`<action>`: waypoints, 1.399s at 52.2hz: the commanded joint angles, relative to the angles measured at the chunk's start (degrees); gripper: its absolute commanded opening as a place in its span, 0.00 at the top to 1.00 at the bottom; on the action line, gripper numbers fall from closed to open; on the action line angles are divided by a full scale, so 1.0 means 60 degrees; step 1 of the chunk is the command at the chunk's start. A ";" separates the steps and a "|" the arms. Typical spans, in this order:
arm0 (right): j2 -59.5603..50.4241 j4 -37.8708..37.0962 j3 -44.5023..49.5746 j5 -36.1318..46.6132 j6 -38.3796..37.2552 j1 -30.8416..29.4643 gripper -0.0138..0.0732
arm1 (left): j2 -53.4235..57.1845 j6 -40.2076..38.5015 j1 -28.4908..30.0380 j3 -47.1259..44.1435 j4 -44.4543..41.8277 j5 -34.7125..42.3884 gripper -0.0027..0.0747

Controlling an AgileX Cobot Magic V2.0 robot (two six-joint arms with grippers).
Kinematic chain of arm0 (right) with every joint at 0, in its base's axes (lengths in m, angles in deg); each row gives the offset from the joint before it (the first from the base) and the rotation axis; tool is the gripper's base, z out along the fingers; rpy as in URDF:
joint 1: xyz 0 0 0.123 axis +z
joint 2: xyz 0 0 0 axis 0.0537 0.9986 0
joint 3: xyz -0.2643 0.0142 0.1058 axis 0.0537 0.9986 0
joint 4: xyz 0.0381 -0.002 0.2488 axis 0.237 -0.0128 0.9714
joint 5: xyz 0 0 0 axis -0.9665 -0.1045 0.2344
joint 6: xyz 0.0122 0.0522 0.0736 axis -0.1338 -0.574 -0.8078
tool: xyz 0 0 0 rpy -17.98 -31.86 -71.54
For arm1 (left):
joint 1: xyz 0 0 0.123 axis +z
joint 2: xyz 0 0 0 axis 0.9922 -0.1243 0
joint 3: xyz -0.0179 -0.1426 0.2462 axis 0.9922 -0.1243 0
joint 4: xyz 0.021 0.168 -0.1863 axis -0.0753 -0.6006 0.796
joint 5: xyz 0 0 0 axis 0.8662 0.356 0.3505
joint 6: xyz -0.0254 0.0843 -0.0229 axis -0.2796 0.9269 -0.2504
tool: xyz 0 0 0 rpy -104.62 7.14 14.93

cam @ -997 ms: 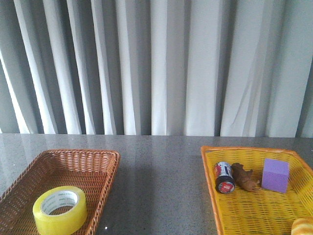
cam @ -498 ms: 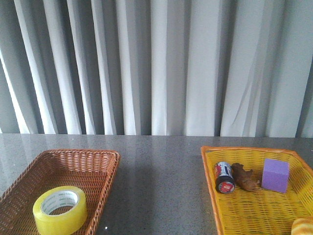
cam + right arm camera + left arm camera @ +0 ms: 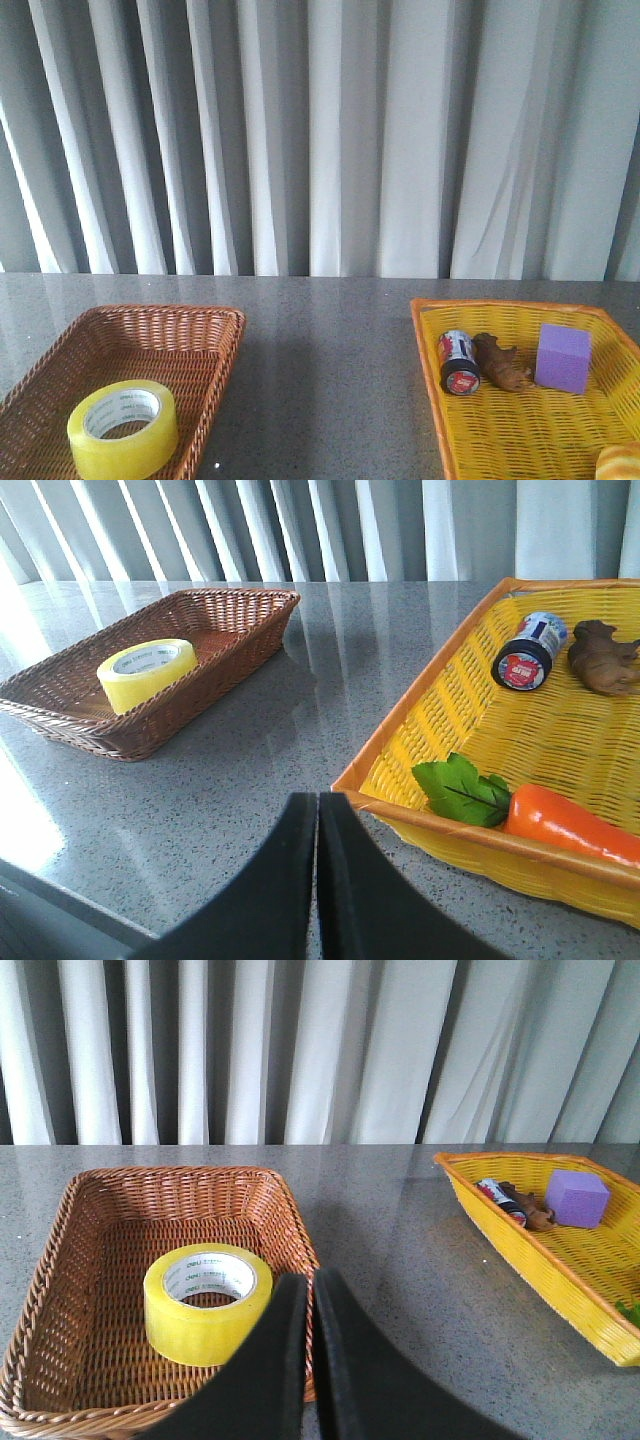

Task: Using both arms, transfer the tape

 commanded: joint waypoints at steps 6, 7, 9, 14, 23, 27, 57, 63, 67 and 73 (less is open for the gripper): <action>0.0191 0.0083 -0.0243 0.0707 -0.0005 -0.0051 0.85 | -0.0088 0.0001 0.0008 0.0181 0.0131 0.0559 0.97; 0.0191 0.0083 -0.0243 0.0707 -0.0005 -0.0051 0.85 | -0.0088 0.0064 0.0008 0.0181 -0.0022 0.0561 0.97; 0.0191 0.0083 -0.0243 0.0707 -0.0005 -0.0051 0.85 | -0.0088 0.0113 0.0008 0.0181 -0.0368 0.0490 0.97; 0.0191 0.0083 -0.0243 0.0707 -0.0005 -0.0051 0.85 | -0.0105 0.0130 0.0008 0.0091 -0.1077 0.0063 0.97; 0.0191 0.0077 -0.0243 0.0707 -0.0005 -0.0051 0.85 | 0.0598 0.0130 -0.0039 -0.1748 -0.1900 0.1275 0.97; 0.0191 0.0077 -0.0243 0.0707 -0.0005 -0.0051 0.85 | 0.1191 0.0137 -0.0039 -0.3023 -0.1900 0.2430 0.97; 0.0191 0.0079 -0.0243 0.0693 -0.0005 -0.0051 0.85 | 0.3388 0.0278 0.0012 -0.6439 -0.2298 0.5650 0.97; 0.0191 0.0079 -0.0243 0.0701 -0.0005 -0.0051 0.85 | 0.3374 0.0278 0.0012 -0.6439 -0.2238 0.5650 0.97; 0.0191 0.0079 -0.0243 0.0701 -0.0005 -0.0051 0.85 | 0.3374 0.0278 0.0012 -0.6439 -0.2220 0.5650 0.97; 0.0191 0.0079 -0.0243 0.0701 -0.0005 -0.0051 0.85 | 0.3374 0.0278 0.0012 -0.6439 -0.2220 0.5650 0.97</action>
